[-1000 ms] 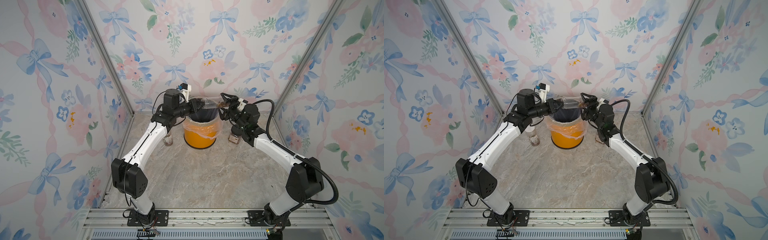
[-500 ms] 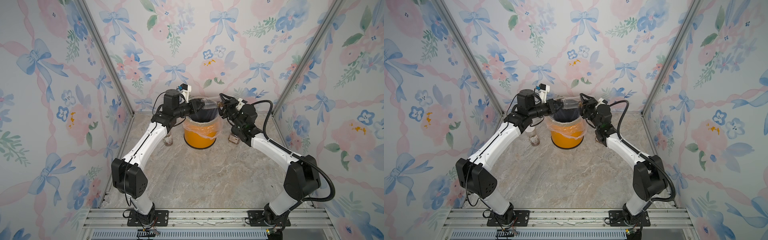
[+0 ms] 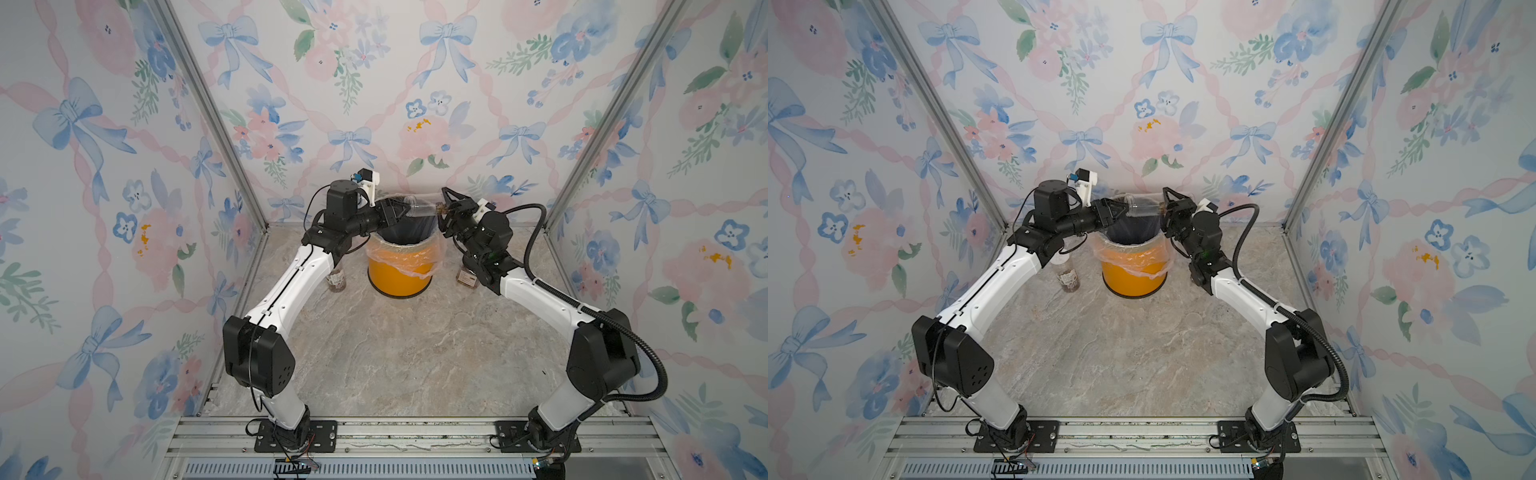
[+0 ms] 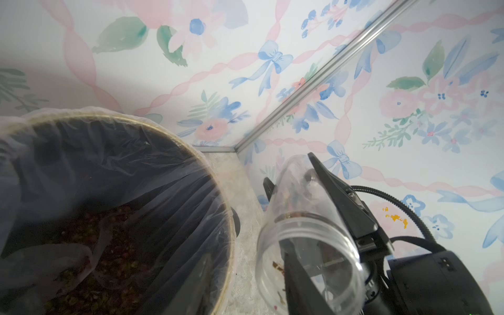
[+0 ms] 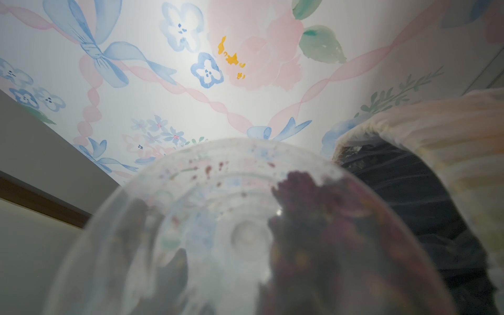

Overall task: Empty the moldy dried flower tea in the jars
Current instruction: Pour the moldy dried flower tea into the trash bin.

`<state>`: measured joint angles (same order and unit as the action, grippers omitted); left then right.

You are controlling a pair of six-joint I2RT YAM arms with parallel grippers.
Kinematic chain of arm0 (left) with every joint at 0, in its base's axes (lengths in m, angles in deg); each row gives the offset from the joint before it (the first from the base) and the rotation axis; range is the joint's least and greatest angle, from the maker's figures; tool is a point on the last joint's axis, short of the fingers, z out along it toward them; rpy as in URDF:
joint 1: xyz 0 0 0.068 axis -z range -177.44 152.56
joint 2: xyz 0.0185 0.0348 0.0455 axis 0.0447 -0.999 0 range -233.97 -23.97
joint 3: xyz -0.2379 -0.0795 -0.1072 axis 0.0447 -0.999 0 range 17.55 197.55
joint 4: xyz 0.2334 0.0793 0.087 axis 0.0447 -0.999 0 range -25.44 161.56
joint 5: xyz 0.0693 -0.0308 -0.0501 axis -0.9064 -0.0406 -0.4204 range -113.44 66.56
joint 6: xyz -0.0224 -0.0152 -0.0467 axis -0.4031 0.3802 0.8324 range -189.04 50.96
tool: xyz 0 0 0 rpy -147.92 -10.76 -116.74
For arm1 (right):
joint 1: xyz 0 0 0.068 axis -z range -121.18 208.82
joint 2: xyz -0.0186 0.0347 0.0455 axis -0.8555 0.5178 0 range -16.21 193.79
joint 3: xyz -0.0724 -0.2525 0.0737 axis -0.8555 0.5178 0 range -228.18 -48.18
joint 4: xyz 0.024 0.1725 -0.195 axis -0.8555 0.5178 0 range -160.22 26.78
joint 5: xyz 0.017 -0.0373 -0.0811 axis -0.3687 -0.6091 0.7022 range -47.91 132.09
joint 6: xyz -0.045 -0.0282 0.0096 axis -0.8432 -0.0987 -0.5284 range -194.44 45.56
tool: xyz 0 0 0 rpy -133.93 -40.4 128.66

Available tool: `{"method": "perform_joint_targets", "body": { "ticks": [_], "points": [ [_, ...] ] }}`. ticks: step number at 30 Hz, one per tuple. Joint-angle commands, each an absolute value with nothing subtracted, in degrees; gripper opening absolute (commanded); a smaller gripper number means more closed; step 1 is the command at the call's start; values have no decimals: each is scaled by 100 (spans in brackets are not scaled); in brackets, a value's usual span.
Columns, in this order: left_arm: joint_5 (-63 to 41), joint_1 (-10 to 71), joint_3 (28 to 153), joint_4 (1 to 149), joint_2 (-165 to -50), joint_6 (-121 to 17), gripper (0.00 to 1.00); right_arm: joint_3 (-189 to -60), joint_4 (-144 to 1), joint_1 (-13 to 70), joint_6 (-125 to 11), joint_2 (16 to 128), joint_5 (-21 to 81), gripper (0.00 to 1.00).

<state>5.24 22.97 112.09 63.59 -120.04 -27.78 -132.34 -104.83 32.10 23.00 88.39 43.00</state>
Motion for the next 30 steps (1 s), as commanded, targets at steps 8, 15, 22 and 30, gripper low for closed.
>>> {"method": "perform_joint_targets", "body": {
  "ticks": [8,15,22,30],
  "points": [
    [-885,1829,9994,6378,-10698,-3590,92,-13637,-9662,3380,1170,8950,4613,45],
    [-1311,1829,8976,6372,-10135,-3955,98,-14445,-8219,3465,-364,9109,4662,44],
    [-1373,1829,8208,6373,-9737,-4099,98,-15447,-6830,3389,-1933,9439,4842,44],
    [-1351,1826,7748,6369,-9552,-4071,98,-16384,-5880,3196,-3072,9981,5006,44]
  ]
}}
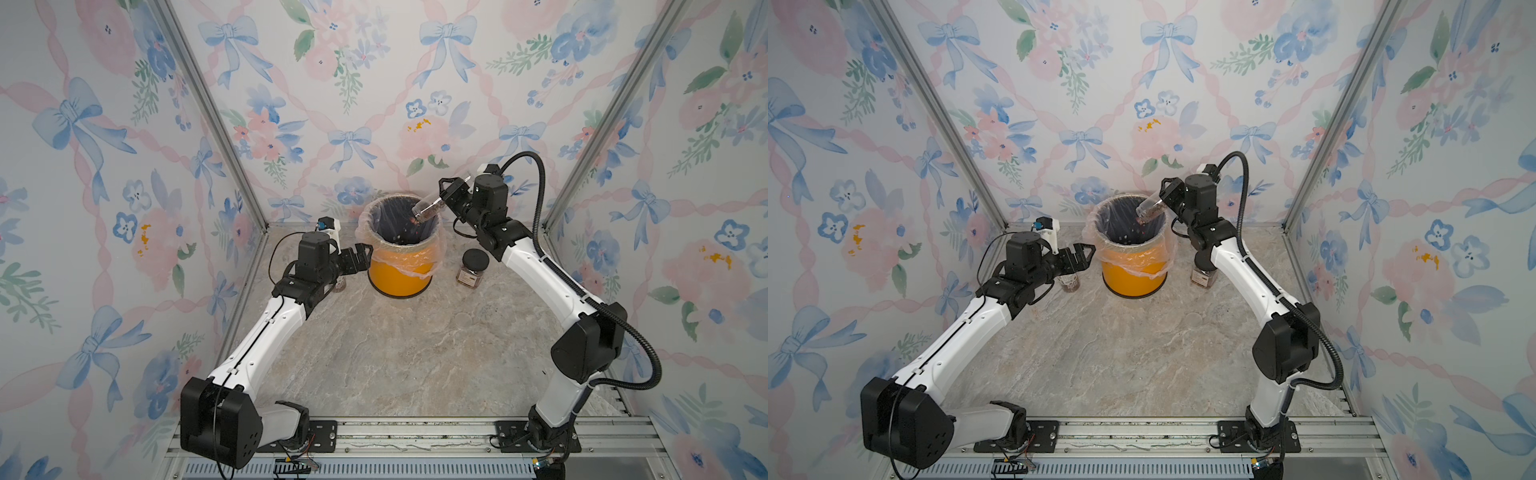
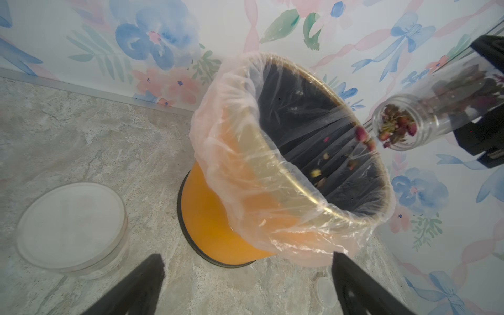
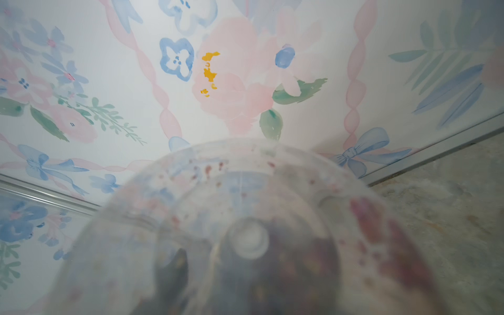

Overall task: Empty the moldy dried flower tea in the jars
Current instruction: Pour the moldy dried flower tea into the trash bin.

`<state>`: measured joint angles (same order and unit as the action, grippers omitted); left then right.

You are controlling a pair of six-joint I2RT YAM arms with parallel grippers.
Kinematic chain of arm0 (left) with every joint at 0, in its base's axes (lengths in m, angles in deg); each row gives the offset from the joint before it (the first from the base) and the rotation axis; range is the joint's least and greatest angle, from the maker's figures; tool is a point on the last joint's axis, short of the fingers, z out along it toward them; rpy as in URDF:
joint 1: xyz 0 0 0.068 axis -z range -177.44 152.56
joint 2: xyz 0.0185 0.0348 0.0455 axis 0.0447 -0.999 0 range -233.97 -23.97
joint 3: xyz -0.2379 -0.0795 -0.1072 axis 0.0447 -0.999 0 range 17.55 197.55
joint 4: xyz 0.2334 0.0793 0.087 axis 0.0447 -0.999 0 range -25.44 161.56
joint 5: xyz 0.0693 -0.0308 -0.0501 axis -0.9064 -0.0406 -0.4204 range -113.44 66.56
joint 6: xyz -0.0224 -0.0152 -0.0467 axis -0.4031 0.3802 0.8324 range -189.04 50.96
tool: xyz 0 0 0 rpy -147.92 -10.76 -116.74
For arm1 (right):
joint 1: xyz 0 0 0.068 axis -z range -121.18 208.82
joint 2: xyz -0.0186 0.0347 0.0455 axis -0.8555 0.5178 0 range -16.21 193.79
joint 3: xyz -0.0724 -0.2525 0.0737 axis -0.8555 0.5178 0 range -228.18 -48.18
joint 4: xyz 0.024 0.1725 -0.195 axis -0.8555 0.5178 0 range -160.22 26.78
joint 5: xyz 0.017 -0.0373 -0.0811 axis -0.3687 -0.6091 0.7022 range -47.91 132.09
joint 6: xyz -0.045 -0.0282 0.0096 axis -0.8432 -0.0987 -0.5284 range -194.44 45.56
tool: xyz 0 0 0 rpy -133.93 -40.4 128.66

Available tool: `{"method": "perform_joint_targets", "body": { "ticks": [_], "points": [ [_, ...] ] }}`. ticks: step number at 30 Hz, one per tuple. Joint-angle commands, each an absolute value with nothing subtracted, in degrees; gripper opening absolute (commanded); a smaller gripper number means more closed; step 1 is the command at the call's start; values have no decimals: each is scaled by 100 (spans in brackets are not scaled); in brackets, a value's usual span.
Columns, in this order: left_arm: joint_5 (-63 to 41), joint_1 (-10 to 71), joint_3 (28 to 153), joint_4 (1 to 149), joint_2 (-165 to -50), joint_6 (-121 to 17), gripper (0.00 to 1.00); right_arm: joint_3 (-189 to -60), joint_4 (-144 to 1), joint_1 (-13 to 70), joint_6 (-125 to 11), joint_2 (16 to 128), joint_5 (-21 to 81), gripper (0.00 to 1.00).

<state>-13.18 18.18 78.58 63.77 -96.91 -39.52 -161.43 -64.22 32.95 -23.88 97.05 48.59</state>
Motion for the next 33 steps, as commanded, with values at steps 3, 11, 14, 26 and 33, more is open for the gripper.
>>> {"method": "perform_joint_targets", "body": {
  "ticks": [3,11,14,26,33],
  "points": [
    [-1386,1828,7656,6370,-9482,-4065,98,-16778,-5586,3089,-3552,10213,5134,44],
    [-1456,1823,7476,6374,-9310,-4073,98,-18098,-4824,2616,-5545,10890,5636,44],
    [-1479,1825,7438,6382,-9279,-4073,98,-18403,-4720,2370,-6425,11091,5900,45],
    [-1467,1827,7397,6383,-9251,-4065,98,-18492,-4736,2321,-6040,11157,5587,44],
    [-1435,1828,7423,6382,-9295,-4065,98,-18678,-4747,1905,-7822,11286,6613,46]
  ]
}}
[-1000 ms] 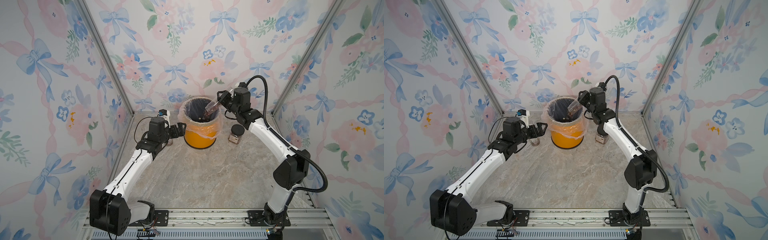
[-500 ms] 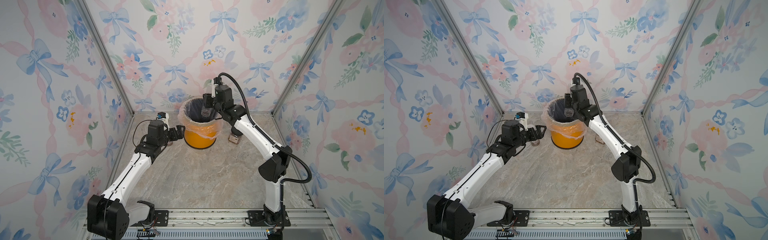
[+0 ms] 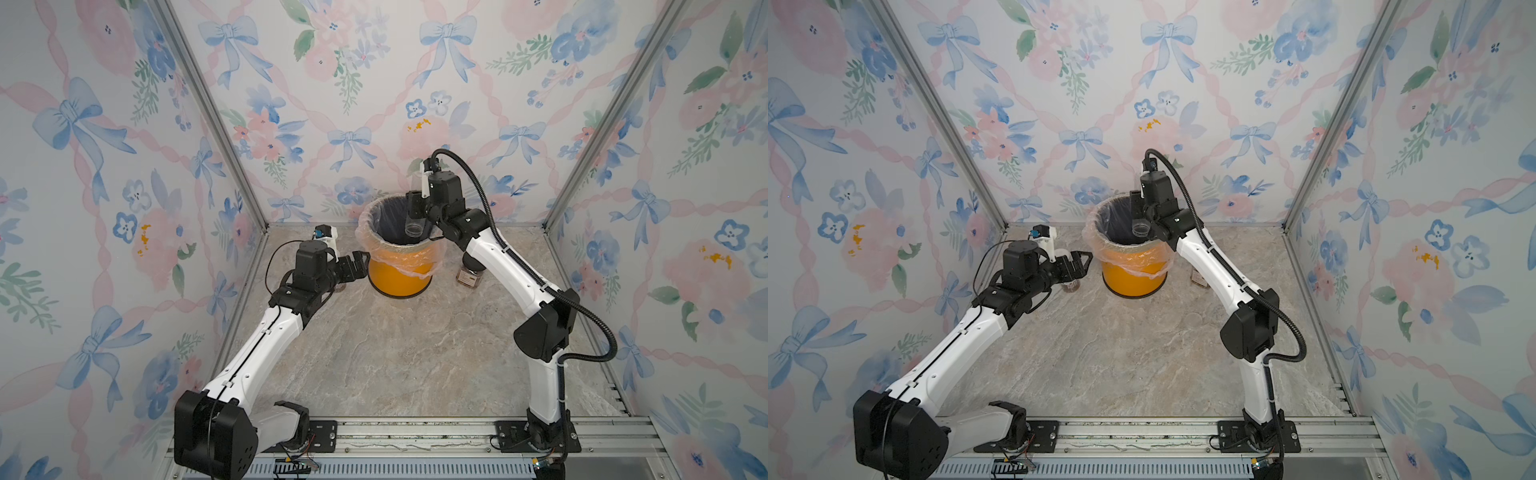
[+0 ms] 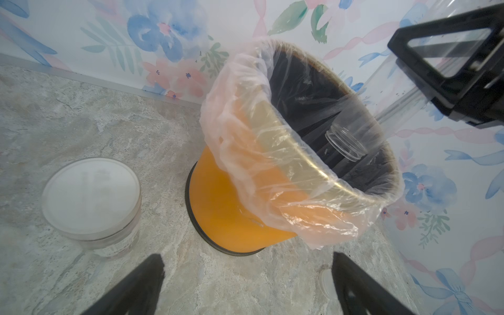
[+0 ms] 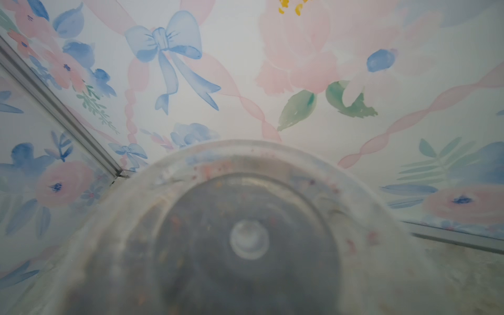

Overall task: Empty the moldy dried flower tea in the jars
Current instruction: Pour the moldy dried flower tea into the trash bin.

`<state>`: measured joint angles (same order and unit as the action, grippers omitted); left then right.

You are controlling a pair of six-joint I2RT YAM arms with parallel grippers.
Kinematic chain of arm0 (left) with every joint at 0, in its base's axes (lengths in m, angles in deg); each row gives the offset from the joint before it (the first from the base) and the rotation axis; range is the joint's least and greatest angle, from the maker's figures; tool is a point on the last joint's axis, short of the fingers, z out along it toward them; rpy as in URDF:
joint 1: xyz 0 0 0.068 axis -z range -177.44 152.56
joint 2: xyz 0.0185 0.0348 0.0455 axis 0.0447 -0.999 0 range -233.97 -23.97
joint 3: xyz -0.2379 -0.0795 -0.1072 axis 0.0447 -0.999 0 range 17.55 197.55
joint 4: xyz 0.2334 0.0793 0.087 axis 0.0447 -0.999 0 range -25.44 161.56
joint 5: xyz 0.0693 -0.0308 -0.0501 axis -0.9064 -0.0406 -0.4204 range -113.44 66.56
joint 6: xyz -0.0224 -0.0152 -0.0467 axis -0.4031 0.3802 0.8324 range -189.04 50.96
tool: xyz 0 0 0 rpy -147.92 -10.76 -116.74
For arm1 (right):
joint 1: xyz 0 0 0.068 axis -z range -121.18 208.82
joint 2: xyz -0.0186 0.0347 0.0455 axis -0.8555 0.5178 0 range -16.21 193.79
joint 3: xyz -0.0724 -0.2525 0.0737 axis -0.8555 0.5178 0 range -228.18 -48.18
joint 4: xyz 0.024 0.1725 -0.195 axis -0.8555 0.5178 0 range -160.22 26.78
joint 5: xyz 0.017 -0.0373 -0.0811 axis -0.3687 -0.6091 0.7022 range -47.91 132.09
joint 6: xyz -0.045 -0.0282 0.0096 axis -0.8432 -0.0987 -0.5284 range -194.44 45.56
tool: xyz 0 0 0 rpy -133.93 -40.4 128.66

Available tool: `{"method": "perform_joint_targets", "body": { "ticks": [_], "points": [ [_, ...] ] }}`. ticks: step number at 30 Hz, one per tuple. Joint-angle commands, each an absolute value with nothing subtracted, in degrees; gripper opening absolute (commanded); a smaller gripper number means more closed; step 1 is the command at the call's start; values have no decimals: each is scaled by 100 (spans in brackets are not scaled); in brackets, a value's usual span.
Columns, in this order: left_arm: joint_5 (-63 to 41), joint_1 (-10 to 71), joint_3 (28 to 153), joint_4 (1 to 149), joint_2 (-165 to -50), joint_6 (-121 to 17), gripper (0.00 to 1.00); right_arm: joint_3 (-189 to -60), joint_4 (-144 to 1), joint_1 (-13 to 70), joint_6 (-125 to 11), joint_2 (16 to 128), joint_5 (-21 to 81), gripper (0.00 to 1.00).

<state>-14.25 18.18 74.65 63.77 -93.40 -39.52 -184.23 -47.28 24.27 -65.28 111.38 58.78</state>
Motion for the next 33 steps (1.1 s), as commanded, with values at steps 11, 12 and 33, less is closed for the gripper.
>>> {"method": "perform_joint_targets", "body": {
  "ticks": [11,12,33],
  "points": [
    [-1438,1829,7448,6382,-9307,-4065,98,-18404,-4920,2445,-5477,11139,5088,42],
    [-1439,1829,7444,6377,-9305,-4066,98,-18424,-4911,2438,-5468,11140,5079,41],
    [-1172,1825,7444,6615,-9039,-4172,98,-18241,-5699,2976,-3462,10745,4592,42]
  ]
}}
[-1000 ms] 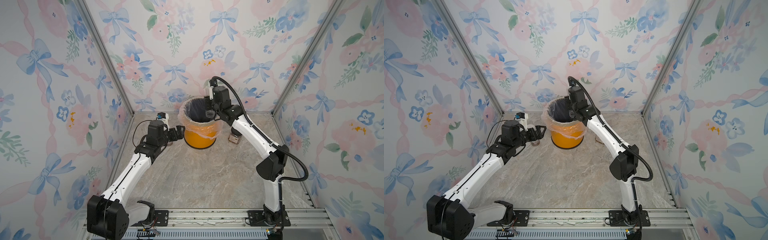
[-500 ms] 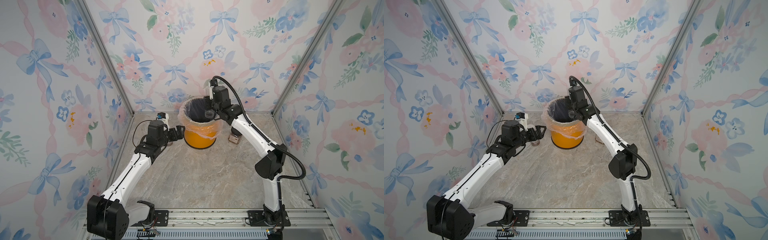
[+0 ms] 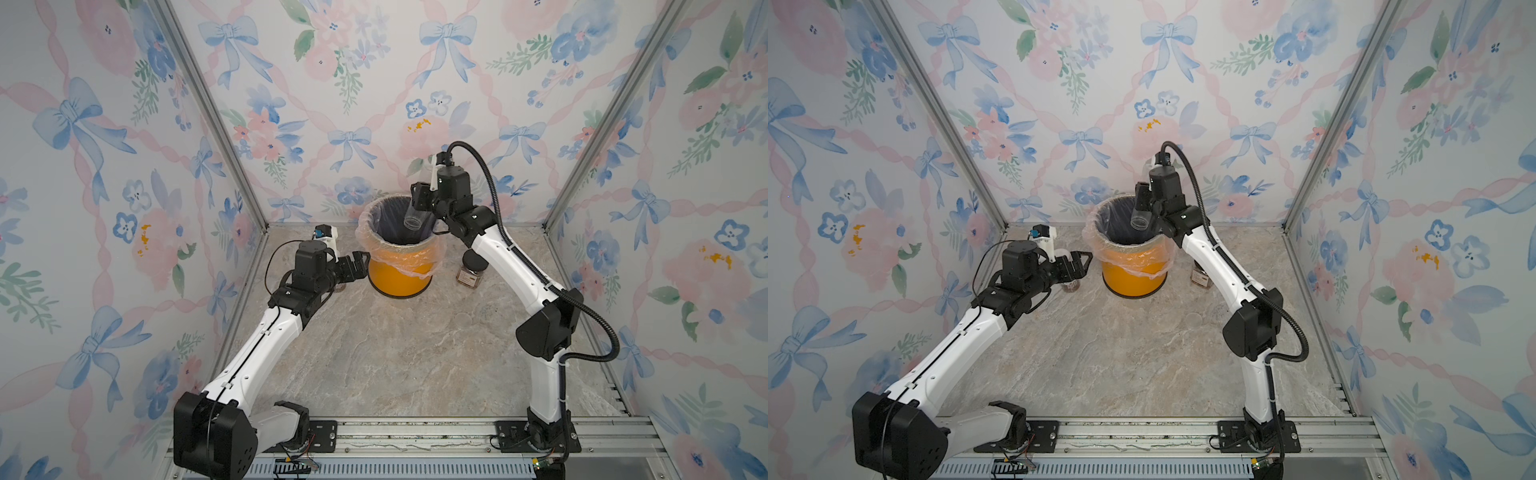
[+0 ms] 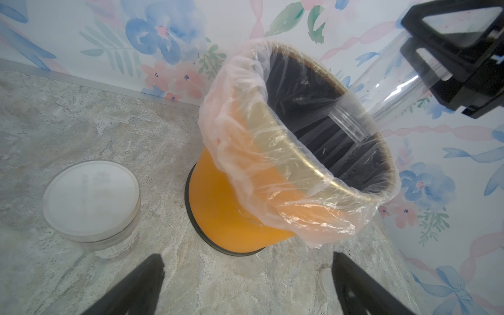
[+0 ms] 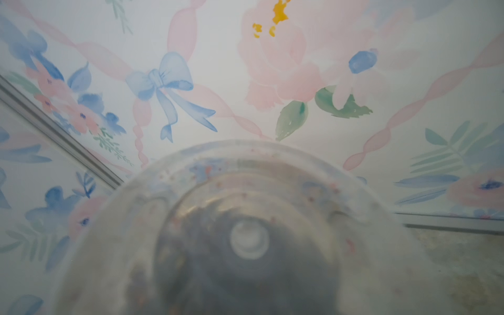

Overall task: Empty the moldy dried flower tea in the jars
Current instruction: Pour the moldy dried flower tea into the trash bin, then place the jar at the center of the board.

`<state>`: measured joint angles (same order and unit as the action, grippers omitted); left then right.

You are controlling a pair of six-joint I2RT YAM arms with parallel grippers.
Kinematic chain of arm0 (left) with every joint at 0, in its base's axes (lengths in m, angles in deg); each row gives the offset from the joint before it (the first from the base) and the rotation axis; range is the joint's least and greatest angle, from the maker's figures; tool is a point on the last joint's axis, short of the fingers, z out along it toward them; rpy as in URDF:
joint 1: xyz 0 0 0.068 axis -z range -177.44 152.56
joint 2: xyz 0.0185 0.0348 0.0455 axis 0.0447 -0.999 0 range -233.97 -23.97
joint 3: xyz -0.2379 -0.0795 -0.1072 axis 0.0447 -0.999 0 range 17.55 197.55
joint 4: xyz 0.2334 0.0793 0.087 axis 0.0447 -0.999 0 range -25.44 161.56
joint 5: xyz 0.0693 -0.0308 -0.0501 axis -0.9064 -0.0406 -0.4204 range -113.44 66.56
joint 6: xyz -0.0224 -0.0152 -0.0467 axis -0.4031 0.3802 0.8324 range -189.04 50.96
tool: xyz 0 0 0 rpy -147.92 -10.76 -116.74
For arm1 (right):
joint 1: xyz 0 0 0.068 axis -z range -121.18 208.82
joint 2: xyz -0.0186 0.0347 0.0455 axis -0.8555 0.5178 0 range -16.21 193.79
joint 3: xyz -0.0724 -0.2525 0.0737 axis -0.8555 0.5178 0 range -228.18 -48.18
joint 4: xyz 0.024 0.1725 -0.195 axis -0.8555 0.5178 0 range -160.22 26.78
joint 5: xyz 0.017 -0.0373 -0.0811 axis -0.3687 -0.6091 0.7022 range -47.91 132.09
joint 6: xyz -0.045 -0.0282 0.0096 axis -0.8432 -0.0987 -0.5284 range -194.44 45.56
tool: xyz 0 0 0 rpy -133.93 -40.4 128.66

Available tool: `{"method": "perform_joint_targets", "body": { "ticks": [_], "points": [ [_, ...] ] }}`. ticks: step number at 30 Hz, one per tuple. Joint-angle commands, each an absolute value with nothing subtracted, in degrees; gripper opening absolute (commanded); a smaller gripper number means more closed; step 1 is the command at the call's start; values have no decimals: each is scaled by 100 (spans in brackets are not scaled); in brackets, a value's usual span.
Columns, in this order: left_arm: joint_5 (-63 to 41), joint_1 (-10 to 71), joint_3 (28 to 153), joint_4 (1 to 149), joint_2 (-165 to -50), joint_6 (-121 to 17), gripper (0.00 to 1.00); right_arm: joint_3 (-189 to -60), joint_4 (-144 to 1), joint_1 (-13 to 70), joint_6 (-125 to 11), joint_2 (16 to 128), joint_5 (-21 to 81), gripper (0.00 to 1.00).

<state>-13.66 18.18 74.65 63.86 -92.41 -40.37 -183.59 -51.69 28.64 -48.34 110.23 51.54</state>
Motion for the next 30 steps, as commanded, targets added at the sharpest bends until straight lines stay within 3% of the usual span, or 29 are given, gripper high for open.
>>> {"method": "perform_joint_targets", "body": {
  "ticks": [1,11,17,30],
  "points": [
    [-1079,1829,7440,6710,-8977,-4154,98,-18124,-5836,3090,-3008,10693,4436,41],
    [-122,1878,6994,8278,-8206,-3921,92,-15044,-8450,3660,131,8970,3843,42],
    [-111,2333,7117,8343,-8219,-4029,89,-13307,-9519,3799,1546,8019,3758,42],
    [-85,3817,8068,8317,-9369,-3343,66,-10832,-10160,3486,2662,6232,3914,43]
  ]
}}
